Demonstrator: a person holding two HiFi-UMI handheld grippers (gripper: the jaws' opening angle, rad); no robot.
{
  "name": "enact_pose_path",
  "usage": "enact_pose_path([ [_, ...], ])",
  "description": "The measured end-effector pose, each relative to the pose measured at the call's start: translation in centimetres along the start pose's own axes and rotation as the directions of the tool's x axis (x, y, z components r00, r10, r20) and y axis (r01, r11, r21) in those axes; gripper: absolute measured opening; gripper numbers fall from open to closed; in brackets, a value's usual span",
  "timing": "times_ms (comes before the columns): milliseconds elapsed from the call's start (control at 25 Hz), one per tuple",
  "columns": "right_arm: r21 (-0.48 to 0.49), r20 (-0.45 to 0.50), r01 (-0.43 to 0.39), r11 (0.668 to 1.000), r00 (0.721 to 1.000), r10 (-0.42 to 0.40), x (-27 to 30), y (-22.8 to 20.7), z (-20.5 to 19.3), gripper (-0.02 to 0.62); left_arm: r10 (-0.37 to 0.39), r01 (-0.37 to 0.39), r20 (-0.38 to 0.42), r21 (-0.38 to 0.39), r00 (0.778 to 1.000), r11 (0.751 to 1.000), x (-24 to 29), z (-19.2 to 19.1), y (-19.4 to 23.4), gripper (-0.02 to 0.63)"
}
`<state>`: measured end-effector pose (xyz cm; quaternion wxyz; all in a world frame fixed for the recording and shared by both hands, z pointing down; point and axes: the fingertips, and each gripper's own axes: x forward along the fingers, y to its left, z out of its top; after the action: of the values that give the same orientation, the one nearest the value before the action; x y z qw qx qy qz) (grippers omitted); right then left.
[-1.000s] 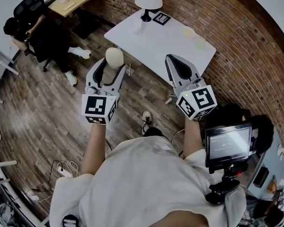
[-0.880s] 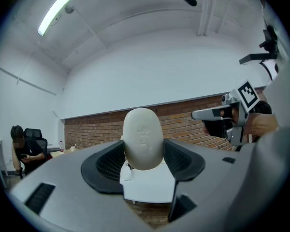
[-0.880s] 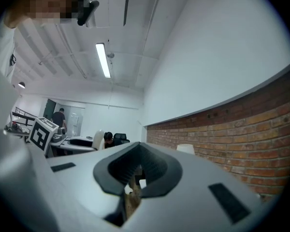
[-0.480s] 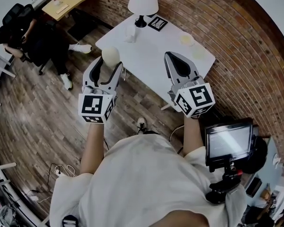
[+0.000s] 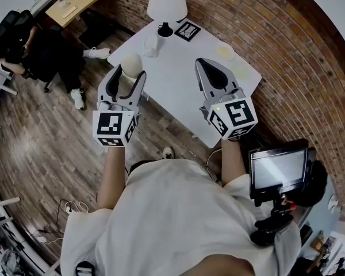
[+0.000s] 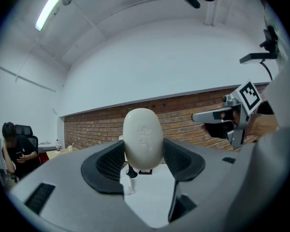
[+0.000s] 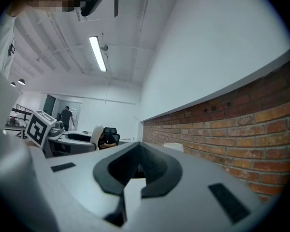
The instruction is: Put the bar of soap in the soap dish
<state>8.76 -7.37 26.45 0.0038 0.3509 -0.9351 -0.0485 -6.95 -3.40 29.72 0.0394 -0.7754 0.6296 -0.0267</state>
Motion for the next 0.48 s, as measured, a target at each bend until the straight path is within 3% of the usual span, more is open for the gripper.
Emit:
enact_pose_path([
  [480, 0.008, -0.032, 0.009, 1.0, 0.999, -0.009, 3.0, -2.8, -1.5, 0.005, 0.014, -0.014, -0.023, -0.008, 1.0, 1.0, 3.7, -1.0, 0.8, 0.258],
])
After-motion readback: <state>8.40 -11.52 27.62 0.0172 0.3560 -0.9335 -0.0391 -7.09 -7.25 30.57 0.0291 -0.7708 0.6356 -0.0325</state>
